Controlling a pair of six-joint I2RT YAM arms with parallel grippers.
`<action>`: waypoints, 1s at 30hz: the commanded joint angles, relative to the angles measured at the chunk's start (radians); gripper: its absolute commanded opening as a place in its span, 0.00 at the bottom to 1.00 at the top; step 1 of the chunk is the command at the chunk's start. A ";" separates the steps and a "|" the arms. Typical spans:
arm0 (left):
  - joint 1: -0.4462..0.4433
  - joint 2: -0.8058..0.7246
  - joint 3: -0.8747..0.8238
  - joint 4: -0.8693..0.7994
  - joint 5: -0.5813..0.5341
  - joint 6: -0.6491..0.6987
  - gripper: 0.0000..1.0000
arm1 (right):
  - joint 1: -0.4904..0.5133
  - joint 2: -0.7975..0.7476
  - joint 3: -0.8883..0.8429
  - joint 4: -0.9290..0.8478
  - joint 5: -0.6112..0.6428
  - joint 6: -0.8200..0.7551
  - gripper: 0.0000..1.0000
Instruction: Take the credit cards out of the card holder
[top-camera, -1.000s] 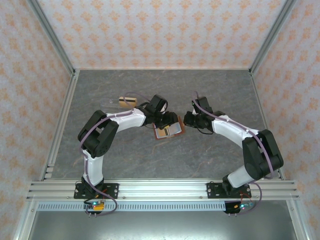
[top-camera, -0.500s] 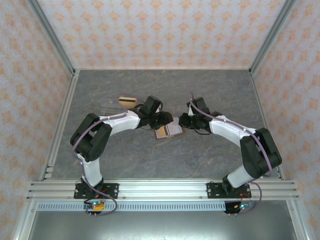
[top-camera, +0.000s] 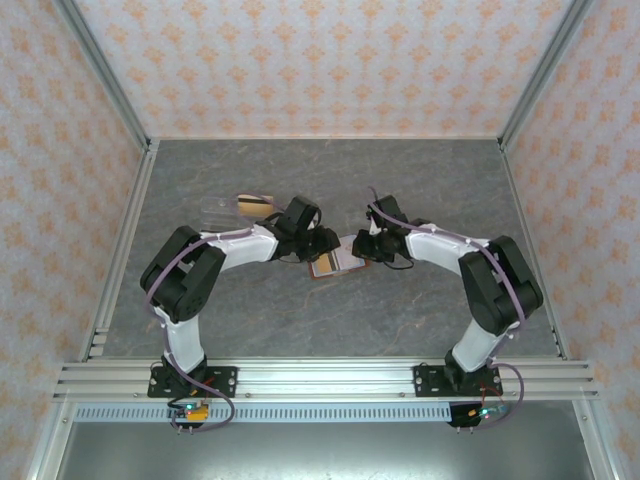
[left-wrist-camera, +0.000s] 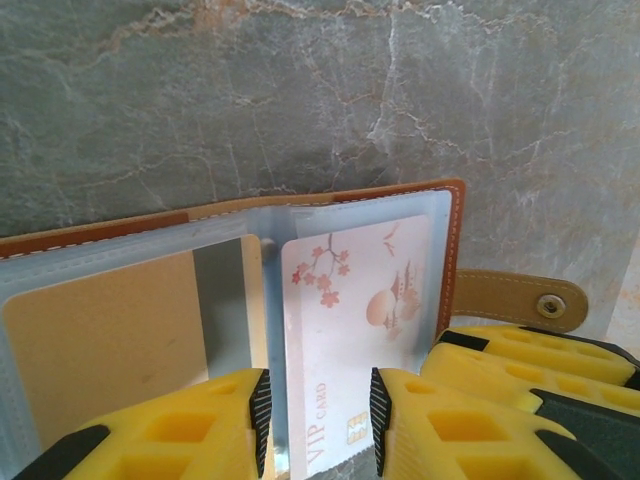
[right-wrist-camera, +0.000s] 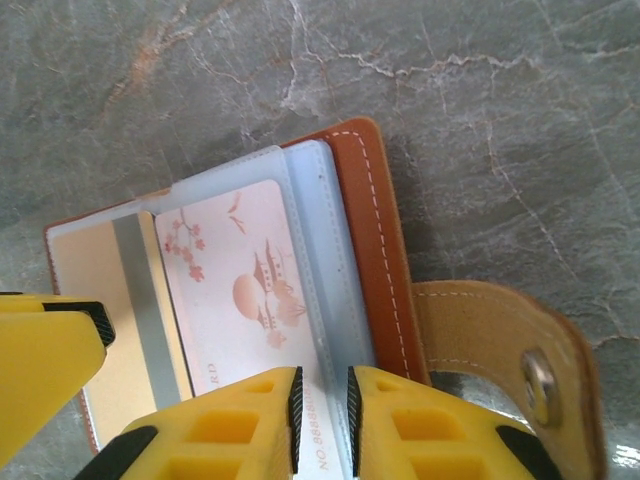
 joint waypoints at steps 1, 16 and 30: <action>0.000 0.026 0.017 0.013 0.008 -0.008 0.34 | 0.003 0.028 0.041 -0.036 -0.009 0.005 0.22; 0.001 0.085 0.047 0.013 0.043 0.013 0.32 | 0.004 0.105 0.089 -0.097 -0.020 0.002 0.16; 0.008 0.050 0.009 0.128 0.127 0.027 0.28 | 0.003 0.143 0.128 -0.173 0.030 -0.004 0.16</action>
